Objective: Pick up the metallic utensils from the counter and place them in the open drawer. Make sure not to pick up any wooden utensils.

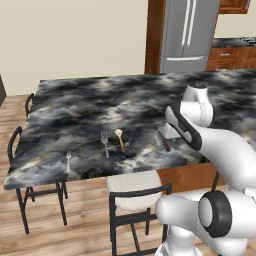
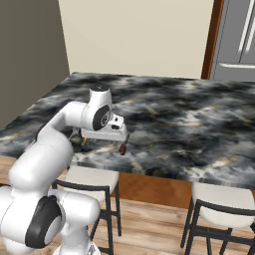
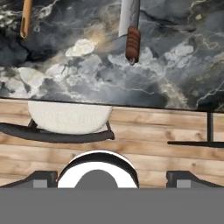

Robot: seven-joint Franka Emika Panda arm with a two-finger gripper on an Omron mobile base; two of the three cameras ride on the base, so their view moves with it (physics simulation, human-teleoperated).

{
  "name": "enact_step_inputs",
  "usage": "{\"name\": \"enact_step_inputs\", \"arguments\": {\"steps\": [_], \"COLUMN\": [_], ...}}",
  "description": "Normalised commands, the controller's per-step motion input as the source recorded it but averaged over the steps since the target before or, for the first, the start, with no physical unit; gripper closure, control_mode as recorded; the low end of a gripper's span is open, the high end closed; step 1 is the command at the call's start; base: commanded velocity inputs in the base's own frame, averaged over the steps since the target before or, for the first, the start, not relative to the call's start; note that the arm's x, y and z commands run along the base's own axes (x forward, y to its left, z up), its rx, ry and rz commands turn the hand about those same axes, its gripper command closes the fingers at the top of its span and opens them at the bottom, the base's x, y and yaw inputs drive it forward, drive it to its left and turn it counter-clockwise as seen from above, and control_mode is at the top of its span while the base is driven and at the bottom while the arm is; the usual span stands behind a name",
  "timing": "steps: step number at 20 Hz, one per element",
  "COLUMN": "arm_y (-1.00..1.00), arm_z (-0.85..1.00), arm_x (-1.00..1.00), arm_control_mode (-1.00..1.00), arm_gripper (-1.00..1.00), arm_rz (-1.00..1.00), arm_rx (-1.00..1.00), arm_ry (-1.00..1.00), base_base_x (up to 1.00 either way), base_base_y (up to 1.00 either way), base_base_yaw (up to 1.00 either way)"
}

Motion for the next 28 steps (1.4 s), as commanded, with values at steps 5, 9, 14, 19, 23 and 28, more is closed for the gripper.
{"name": "enact_step_inputs", "arguments": {"steps": [5, 9, 14, 19, 23, 28], "arm_y": [-0.22, 0.00, 0.00, 0.00, 0.00, 0.00], "arm_z": [-0.55, -0.44, -0.38, -0.26, -0.27, -0.42], "arm_x": [0.45, 0.41, 0.45, 0.48, 0.42, 0.38], "arm_control_mode": [-1.00, -1.00, -1.00, -1.00, -1.00, -1.00], "arm_gripper": [-1.00, -1.00, -1.00, -1.00, -1.00, -1.00], "arm_rz": [0.00, -0.01, -0.04, -0.04, -0.03, -0.02], "arm_rx": [0.00, 0.00, 0.00, 0.00, 0.00, 0.00], "arm_ry": [0.02, 0.00, 0.00, 0.00, 0.00, 0.00], "base_base_x": [0.00, 0.00, 0.00, 0.00, 0.00, 0.00], "base_base_y": [0.00, 0.00, 0.00, 0.00, 0.00, 0.00], "base_base_yaw": [0.00, 0.00, 0.00, 0.00, 0.00, 0.00]}}
